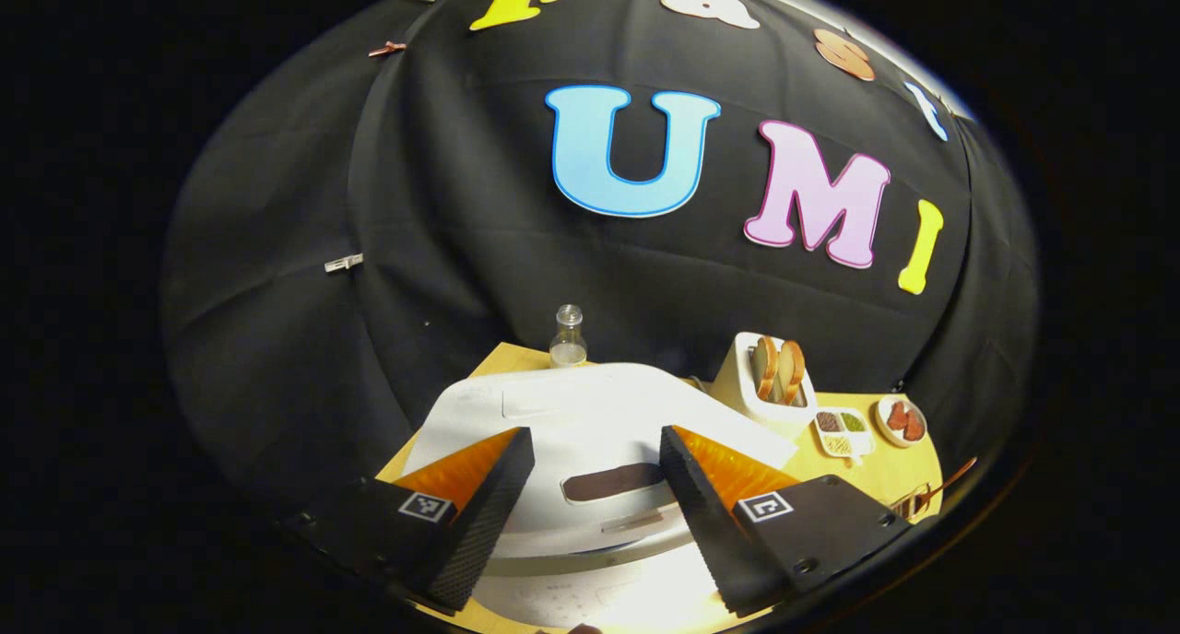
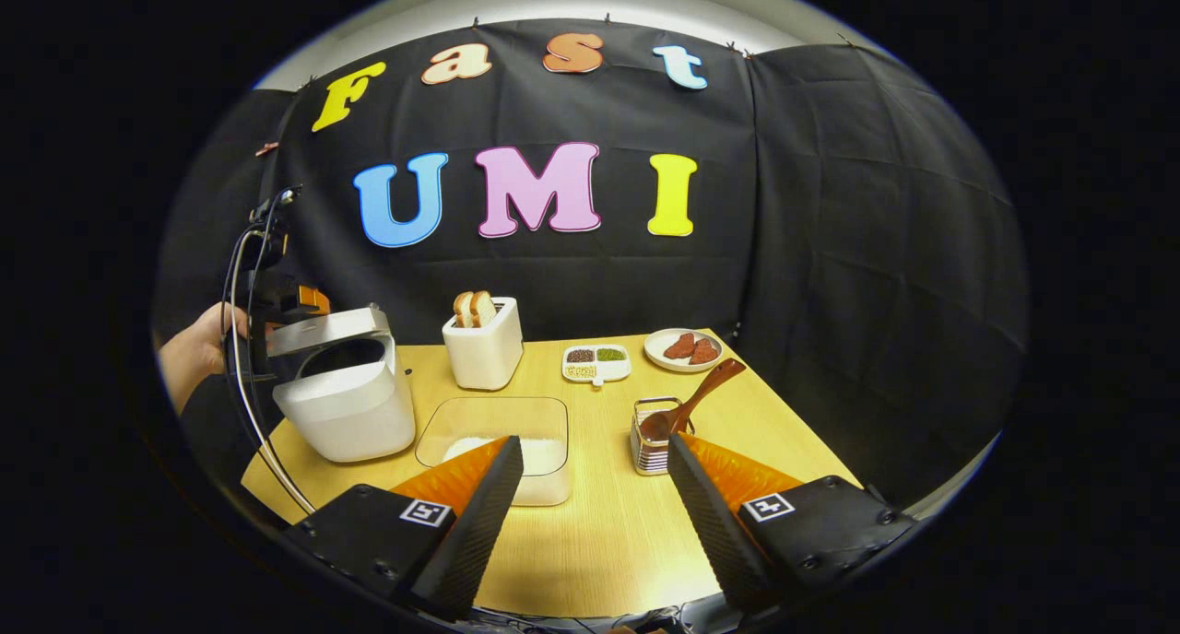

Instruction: Close the left gripper, press the button to open the rice cooker; take a wooden spoon from the chopstick holder with the right hand, scoop a spoonful of rice and pour it into the rice cooker, then put the wooden spoon back into the chopstick holder.

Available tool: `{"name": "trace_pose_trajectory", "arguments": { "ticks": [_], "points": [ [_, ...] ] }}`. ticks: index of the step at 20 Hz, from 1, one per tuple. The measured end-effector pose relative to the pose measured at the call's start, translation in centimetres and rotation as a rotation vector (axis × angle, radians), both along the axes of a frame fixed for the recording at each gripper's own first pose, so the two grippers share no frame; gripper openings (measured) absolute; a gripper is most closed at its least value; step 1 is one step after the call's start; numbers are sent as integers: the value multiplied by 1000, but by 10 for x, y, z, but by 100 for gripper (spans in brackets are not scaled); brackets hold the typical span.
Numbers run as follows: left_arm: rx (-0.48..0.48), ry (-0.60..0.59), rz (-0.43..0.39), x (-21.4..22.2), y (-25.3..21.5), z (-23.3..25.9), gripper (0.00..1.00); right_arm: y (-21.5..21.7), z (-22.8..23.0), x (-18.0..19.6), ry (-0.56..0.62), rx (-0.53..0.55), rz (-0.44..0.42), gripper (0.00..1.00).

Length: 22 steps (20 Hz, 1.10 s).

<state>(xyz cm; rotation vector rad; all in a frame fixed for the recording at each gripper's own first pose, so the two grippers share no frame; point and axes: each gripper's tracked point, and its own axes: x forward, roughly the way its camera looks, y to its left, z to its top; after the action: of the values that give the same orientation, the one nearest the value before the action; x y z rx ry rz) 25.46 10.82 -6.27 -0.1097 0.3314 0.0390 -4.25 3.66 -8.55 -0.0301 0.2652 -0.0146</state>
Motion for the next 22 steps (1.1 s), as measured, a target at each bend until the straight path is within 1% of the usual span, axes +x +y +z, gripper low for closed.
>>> {"name": "trace_pose_trajectory", "arguments": {
  "ticks": [4,6,8,11,13,17,19,22],
  "points": [
    [33,51,12,-4,-7,-37,99,19,5,13,-19,3,31,99],
    [60,77,10,-5,-10,-54,99,23,6,14,-25,-4,43,99],
    [81,70,8,-5,-12,-61,100,21,3,12,-22,-20,45,99],
    [117,54,-39,-5,-19,-63,100,16,-4,9,-5,-13,31,99],
    [112,56,-64,-4,-21,-63,100,11,-7,8,6,-9,22,99],
    [106,38,-83,-6,-22,-60,100,6,-5,8,3,-13,19,99],
    [106,24,-98,-18,-26,-57,99,4,-2,10,-6,-11,22,99],
    [62,-50,-101,-50,-35,-33,96,1,8,22,-42,-25,46,99]
  ]
}}
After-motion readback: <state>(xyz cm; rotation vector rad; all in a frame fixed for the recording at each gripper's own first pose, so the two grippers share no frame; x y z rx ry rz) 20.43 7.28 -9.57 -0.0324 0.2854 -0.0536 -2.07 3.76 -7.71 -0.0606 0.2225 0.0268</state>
